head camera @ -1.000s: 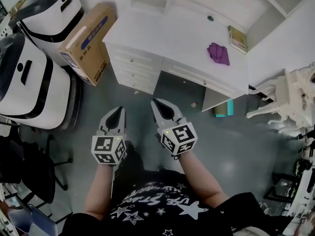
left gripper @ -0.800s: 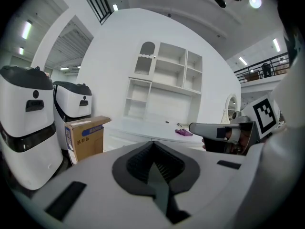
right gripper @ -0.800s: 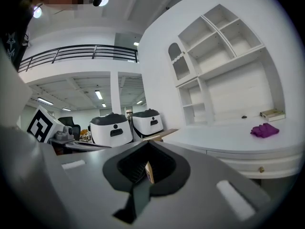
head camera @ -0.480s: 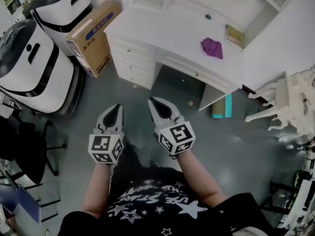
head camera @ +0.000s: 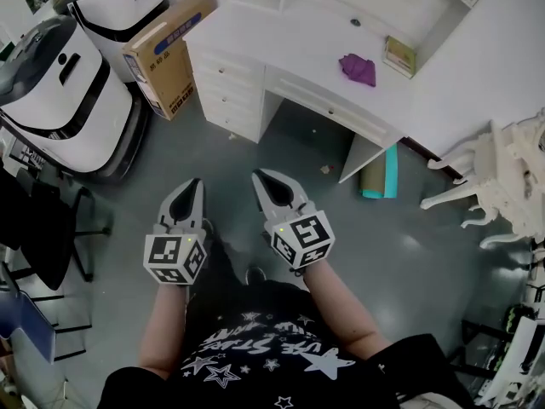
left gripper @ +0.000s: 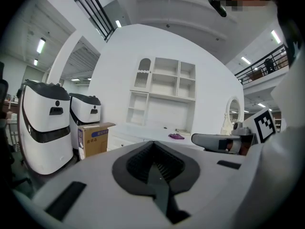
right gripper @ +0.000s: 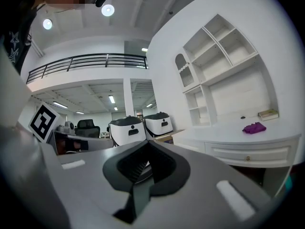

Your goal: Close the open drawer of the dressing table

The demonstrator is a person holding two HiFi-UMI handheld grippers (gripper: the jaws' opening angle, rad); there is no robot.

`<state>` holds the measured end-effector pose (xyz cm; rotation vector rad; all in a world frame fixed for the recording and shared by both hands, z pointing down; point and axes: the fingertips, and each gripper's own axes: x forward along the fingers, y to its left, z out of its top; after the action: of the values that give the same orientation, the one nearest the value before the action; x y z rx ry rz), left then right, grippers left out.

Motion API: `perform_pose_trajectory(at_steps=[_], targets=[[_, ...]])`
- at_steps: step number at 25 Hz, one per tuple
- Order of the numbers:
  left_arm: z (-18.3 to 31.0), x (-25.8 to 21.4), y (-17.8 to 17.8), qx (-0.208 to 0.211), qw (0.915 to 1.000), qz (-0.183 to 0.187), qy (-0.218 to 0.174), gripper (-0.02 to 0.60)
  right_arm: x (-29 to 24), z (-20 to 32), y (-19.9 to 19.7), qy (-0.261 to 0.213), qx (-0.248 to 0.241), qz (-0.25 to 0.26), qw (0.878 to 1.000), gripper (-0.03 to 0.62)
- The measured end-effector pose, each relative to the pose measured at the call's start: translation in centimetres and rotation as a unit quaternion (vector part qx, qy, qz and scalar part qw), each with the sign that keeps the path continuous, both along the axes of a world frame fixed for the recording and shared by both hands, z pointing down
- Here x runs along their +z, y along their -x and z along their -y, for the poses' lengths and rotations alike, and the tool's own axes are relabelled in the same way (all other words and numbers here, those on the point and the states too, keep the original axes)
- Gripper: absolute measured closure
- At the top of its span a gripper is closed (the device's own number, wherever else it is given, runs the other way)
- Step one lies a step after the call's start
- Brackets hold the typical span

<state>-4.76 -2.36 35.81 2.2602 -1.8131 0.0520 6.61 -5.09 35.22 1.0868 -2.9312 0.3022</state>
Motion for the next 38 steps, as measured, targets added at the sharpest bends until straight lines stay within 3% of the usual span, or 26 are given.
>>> perform_pose_trajectory(at_steps=[9, 15, 20, 38], targets=[[-3.9, -0.9, -0.2, -0.018, 0.9997, 0.01, -0.009, 0.572, -0.6, -2.8, 0.4, -0.003, -0.019, 0.015, 1.0, 0.592], [-5.6, 0.2, 0.5, -0.024, 0.9997, 0.0, -0.001, 0.572, 0.2, -4.7, 1.3, 0.004, -0.032, 0.001, 0.999, 0.592], [-7.5, 0.5, 0.8, -0.015, 0.9999, -0.005, -0.005, 0.572, 1.3, -6.5, 1.6, 0.008, -0.011, -0.023, 1.0, 0.592], [-23.0, 0.4, 3.6, -0.003, 1.0, -0.005, -0.001, 0.572, 1.1, -21.6, 3.9, 0.01, 0.006, -0.037, 0.999, 0.592]])
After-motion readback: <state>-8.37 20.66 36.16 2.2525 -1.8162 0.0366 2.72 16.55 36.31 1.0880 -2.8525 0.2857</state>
